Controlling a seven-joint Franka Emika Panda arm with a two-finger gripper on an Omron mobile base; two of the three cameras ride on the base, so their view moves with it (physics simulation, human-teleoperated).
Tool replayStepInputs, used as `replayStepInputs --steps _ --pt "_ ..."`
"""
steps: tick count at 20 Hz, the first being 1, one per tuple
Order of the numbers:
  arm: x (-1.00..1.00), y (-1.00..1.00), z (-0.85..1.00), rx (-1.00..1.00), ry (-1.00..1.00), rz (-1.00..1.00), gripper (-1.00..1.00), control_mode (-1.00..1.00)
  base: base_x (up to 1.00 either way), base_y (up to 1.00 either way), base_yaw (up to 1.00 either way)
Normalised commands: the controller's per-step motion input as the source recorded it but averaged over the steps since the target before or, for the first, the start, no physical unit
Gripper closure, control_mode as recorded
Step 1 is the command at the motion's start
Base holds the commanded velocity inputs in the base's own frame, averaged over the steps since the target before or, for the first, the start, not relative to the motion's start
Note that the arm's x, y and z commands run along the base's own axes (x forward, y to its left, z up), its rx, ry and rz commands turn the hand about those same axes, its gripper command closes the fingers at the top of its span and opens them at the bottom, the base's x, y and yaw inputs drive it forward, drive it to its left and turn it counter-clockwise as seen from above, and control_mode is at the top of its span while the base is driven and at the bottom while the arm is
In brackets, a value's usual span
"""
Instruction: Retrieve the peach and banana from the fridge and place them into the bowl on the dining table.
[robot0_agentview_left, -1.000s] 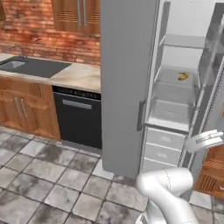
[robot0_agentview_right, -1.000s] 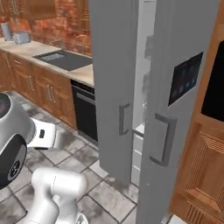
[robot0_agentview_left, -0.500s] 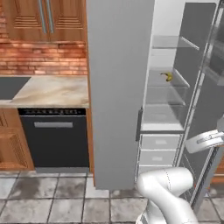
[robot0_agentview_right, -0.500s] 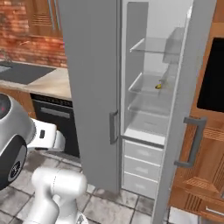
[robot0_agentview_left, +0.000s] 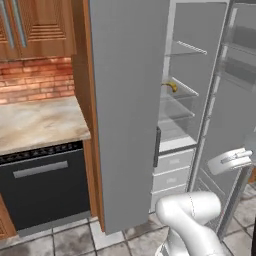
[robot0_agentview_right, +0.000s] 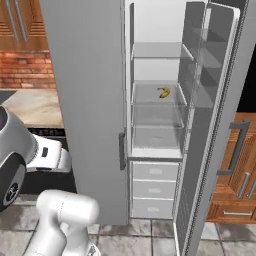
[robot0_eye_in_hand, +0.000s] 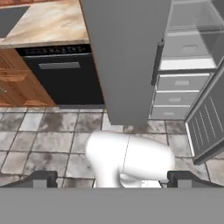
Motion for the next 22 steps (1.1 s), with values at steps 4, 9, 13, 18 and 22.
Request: replayStepInputs --steps 4,9,13,18,22 --pt "0.00 0.00 0.00 0.00 0.00 0.00 -1.00 1.00 0.00 0.01 -0.39" --pt "0.00 0.00 0.00 0.00 0.00 0.00 -1.00 1.00 0.00 -0.02 -0.16" --pt "0.00 0.00 0.00 0.00 0.00 0.00 -1.00 1.00 0.15 -0.02 -0.01" --pt "0.00 0.00 0.00 0.00 0.00 0.00 -1.00 1.00 0.23 -0.34 0.13" --pt "0.00 0.00 0.00 0.00 0.00 0.00 -1.00 1.00 0.29 -0.56 0.24"
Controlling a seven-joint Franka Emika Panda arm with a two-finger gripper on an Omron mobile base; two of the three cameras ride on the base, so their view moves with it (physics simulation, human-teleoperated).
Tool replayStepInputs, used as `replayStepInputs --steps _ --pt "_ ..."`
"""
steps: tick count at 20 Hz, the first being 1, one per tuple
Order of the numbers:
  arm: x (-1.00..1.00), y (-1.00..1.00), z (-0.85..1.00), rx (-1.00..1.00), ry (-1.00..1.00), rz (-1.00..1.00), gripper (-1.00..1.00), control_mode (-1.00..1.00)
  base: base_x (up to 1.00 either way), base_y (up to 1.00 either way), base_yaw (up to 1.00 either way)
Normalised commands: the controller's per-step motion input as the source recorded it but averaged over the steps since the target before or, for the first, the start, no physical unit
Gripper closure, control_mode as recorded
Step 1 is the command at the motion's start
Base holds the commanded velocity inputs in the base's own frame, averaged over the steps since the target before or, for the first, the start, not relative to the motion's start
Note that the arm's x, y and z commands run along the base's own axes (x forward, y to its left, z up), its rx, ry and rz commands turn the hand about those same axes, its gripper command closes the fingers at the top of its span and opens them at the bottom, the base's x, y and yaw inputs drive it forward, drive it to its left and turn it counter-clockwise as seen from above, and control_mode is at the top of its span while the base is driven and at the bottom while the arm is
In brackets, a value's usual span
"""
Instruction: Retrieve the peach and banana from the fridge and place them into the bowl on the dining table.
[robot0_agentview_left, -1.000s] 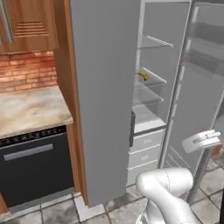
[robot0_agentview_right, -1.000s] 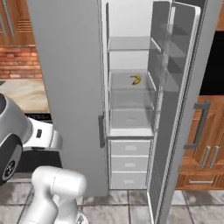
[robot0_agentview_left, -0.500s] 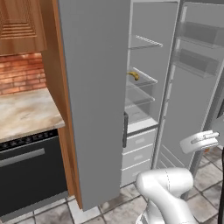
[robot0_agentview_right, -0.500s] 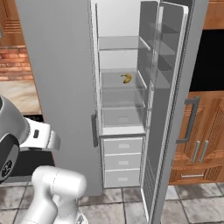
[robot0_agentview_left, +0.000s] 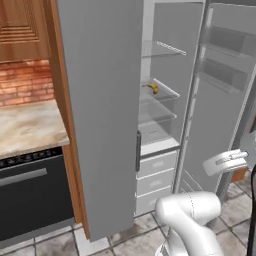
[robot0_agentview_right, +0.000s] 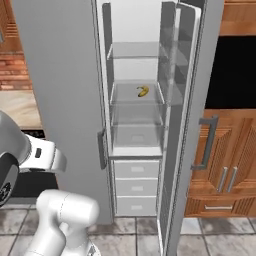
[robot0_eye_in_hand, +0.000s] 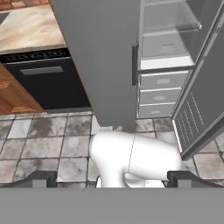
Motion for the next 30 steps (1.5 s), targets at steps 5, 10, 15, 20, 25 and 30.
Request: replayStepInputs --steps 5,10,15,20,25,30 --pt "0.00 0.00 0.00 0.00 0.00 0.00 -1.00 1.00 0.22 -0.58 0.23" --pt "0.00 0.00 0.00 0.00 0.00 0.00 -1.00 1.00 0.40 -0.05 0.00" --pt "0.00 0.00 0.00 0.00 0.00 0.00 -1.00 1.00 0.70 0.38 -0.18" --pt "0.00 0.00 0.00 0.00 0.00 0.00 -1.00 1.00 0.47 0.09 -0.22" --pt "0.00 0.00 0.00 0.00 0.00 0.00 -1.00 1.00 0.29 0.00 -0.08" --pt "0.00 0.00 0.00 0.00 0.00 0.00 -1.00 1.00 0.10 -0.04 0.05"
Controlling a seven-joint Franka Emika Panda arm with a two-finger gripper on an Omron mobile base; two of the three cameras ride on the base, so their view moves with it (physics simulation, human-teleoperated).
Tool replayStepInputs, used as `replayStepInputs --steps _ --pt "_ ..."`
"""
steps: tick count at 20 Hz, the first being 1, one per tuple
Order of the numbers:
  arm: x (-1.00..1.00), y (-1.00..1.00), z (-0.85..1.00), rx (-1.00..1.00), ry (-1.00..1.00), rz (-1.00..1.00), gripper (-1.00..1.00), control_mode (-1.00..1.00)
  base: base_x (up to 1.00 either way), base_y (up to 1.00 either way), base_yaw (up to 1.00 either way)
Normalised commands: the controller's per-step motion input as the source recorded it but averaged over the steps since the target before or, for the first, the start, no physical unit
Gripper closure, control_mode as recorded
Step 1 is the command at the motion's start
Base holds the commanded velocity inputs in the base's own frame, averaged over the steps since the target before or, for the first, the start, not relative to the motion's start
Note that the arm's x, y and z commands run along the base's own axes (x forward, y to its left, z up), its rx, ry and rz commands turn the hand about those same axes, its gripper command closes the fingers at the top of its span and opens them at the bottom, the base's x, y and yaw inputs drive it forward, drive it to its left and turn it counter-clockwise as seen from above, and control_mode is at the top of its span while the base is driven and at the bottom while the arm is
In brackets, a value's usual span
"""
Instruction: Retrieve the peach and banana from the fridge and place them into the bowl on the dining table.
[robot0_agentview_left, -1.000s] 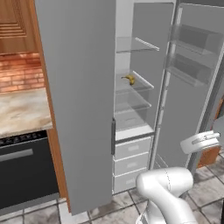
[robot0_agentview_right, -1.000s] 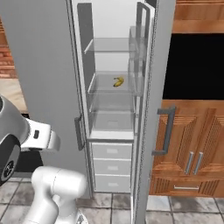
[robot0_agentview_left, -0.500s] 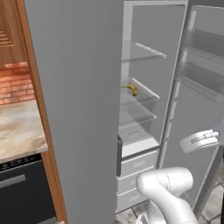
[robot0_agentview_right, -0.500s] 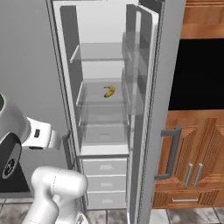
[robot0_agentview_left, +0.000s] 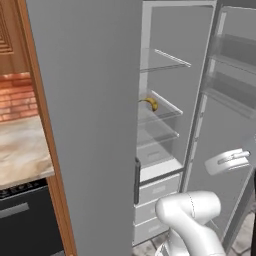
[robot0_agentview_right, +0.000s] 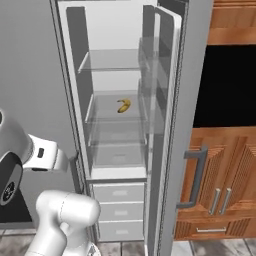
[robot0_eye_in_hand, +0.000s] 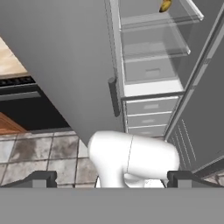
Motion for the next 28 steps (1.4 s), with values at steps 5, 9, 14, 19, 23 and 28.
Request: replayStepInputs --steps 5,9,14,19,23,28 --pt "0.00 0.00 0.00 0.00 0.00 0.00 -1.00 1.00 0.24 -0.12 0.19" --pt "0.00 0.00 0.00 0.00 0.00 0.00 -1.00 1.00 0.30 -0.22 0.21" --pt "0.00 0.00 0.00 0.00 0.00 0.00 -1.00 1.00 0.20 -0.27 0.17" --pt "0.00 0.00 0.00 0.00 0.00 0.00 -1.00 1.00 0.06 -0.42 0.02" --pt "0.00 0.00 0.00 0.00 0.00 0.00 -1.00 1.00 0.08 -0.54 0.00" --pt "0.00 0.00 0.00 0.00 0.00 0.00 -1.00 1.00 0.24 -0.31 0.00"
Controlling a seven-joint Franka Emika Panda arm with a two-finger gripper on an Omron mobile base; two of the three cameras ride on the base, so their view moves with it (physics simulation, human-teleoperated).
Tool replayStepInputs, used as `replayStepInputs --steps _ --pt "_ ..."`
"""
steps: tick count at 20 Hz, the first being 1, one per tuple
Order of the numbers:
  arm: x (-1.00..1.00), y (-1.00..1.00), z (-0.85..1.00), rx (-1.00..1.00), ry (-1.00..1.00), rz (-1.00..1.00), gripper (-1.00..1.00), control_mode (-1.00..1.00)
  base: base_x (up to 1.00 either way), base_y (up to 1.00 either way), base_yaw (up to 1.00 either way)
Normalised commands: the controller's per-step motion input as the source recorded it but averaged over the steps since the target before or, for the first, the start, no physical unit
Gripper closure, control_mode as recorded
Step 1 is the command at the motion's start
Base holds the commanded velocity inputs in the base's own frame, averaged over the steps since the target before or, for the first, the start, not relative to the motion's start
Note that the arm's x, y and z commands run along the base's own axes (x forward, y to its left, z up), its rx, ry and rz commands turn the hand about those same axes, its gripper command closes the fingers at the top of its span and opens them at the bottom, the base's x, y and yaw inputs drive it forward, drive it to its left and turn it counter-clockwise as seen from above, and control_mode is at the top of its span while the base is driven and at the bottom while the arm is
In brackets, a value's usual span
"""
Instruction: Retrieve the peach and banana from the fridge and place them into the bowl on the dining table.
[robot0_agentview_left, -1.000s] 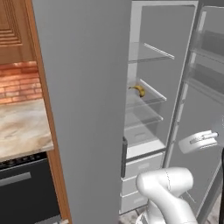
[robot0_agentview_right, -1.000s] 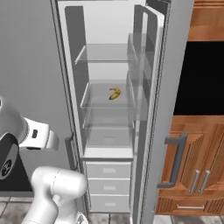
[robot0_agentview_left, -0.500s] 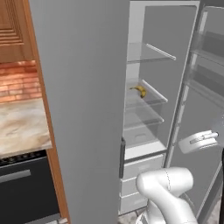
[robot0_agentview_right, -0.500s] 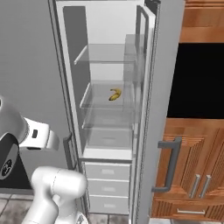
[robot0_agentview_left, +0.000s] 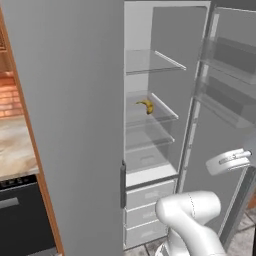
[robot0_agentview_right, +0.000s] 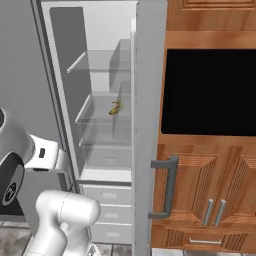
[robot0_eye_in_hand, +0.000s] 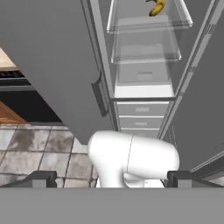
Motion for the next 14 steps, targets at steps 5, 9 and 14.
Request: replayStepInputs --steps 5,9,14 --pt "0.00 0.00 0.00 0.00 0.00 0.00 -1.00 1.00 0.81 0.26 0.00" --pt "0.00 0.00 0.00 0.00 0.00 0.00 -1.00 1.00 0.69 0.21 0.00" --pt "0.00 0.00 0.00 0.00 0.00 0.00 -1.00 1.00 0.52 0.00 -0.01"
